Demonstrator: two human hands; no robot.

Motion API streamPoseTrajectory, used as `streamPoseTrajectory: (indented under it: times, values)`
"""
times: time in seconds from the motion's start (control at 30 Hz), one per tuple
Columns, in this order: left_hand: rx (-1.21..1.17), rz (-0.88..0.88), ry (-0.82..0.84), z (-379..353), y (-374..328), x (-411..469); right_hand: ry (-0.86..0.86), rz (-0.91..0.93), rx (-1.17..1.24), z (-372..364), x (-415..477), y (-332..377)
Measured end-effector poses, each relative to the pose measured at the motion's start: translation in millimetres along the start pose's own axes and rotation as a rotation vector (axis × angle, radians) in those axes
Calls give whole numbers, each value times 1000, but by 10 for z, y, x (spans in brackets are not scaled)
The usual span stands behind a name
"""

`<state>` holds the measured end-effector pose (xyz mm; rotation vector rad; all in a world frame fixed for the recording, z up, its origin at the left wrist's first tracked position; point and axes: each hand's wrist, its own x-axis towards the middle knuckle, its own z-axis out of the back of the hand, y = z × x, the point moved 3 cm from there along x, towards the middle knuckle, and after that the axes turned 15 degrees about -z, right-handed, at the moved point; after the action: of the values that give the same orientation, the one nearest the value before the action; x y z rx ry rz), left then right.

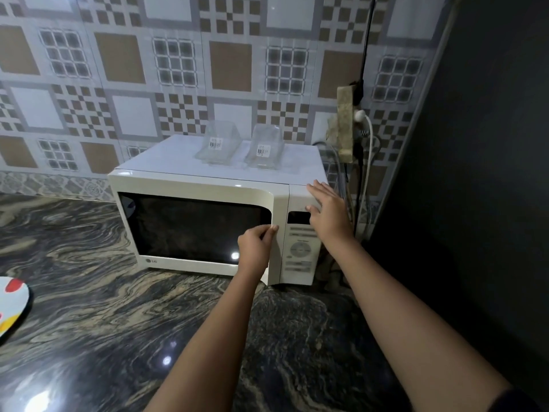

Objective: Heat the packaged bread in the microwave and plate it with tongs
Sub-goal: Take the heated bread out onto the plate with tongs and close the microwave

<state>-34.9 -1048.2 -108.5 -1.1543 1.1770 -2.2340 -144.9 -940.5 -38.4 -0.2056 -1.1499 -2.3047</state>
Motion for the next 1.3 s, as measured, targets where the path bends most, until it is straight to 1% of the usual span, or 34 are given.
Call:
streamPoseTrajectory:
  times: [0.1, 0.23, 0.3, 0.37, 0.47, 0.53, 0.63, 0.73, 0.8, 0.9, 1.0, 1.1, 1.2, 1.3]
  values:
    - [-14, 43, 8, 39, -25, 20, 0, -20, 19, -8, 1, -2]
    - [44, 52, 33, 37, -47, 56, 13, -50, 27, -14, 26, -10]
    - [36, 69, 41, 52, -68, 22, 22, -70, 28, -10, 35, -6]
    - [7, 28, 51, 134, -58, -107, 32, -77, 31, -15, 42, 2]
    - [-1, -50, 22, 330, -9, -459, 52, -89, 21, 11, -4, 36]
    - [-3, -53, 22, 431, -18, -607, 68, -109, 6, 31, -80, 98]
    - [-26, -70, 68, 592, -109, -728, 87, -174, -81, 63, -240, 253]
    - [-94, -53, 100, 799, -104, -923, 96, -242, -28, 97, -470, 434]
    - [-122, -39, 110, 949, -75, -1070, 125, -218, 24, 100, -684, 628]
    - [-144, -30, 147, 1214, -86, -1266, 287, -126, 83, 77, -1092, 1032]
    - [-134, -51, 157, 1573, -96, -1493, 420, 25, 91, 3, -1570, 1416]
    - [-116, -76, 159, 1983, -79, -1729, 457, 152, 39, -140, -2024, 1696]
    - [-104, -41, 124, 2394, 25, -1950, 481, 179, 17, -317, -2452, 1941]
    - [-155, 27, 53, 2769, 136, -2129, 502, 216, -40, -537, -2854, 2203]
